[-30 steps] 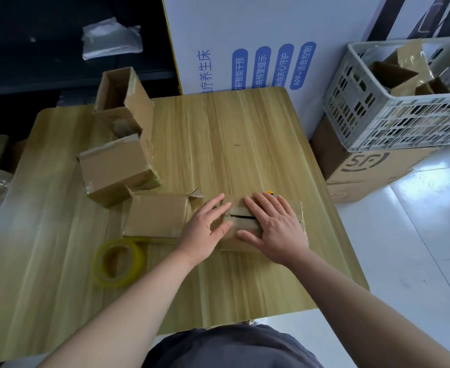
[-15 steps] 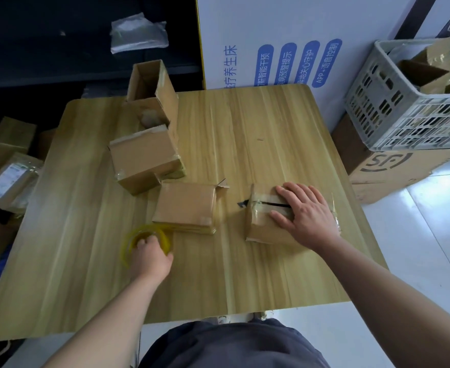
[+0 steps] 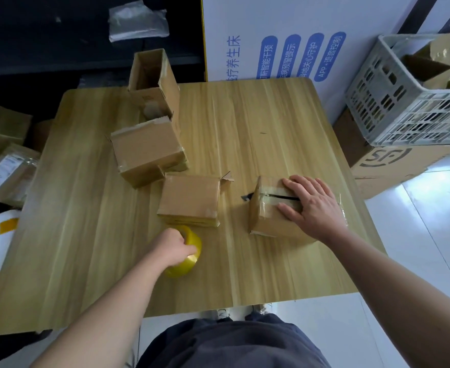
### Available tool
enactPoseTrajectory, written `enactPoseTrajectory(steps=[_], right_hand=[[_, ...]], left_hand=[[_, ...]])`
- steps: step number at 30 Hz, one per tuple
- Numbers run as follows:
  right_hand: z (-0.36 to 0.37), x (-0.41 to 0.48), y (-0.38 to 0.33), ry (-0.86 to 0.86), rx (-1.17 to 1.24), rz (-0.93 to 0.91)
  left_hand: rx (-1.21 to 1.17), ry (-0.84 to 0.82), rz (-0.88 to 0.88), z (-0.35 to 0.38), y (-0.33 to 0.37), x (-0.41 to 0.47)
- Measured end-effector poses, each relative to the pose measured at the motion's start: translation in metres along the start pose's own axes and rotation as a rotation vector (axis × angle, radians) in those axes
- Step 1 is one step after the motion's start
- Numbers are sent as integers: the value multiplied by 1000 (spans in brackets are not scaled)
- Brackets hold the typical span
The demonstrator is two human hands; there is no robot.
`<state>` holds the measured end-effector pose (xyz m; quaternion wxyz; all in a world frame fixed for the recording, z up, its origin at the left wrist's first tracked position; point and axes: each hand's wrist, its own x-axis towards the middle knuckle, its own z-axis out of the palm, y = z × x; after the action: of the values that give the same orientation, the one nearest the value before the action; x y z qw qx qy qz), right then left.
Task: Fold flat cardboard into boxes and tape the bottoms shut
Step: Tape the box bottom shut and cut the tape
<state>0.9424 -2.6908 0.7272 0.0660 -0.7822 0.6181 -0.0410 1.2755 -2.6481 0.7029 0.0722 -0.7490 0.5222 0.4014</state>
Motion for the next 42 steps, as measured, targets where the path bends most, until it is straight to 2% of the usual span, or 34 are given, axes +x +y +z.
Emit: enactPoseTrajectory(steps=[3, 7, 12, 15, 19, 26, 30, 33, 37, 40, 42], right_hand=[[0, 1, 1, 6, 43, -1], [1, 3, 5, 4, 125, 3], [0, 8, 10, -21, 314, 38], [-4, 11, 12, -74, 426, 52], [-8, 14, 15, -96, 605, 78], [-30, 4, 17, -68, 1254, 274], [-38, 3, 20, -83, 1310, 227], [-38, 3, 19, -97, 1345, 219], [-30, 4, 21, -121, 1214, 181], [-22, 5, 22, -79, 1146, 187], [-21, 6, 23, -18, 1232, 192]], left_hand=[[-360, -157, 73, -21, 24, -14], [-769, -285, 194, -48, 70, -44], [-1166, -378, 383, -71, 121, -59], [-1320, -399, 451, -72, 151, -62], [-1377, -436, 456, -55, 180, -57], [-1558, -407, 332, -27, 201, -44], [-1641, -374, 294, -28, 207, -37], [-1620, -308, 233, -32, 208, -32], [-1571, -190, 179, -39, 207, -29], [-1623, -178, 194, -39, 215, -34], [-1644, -210, 168, -35, 219, -37]])
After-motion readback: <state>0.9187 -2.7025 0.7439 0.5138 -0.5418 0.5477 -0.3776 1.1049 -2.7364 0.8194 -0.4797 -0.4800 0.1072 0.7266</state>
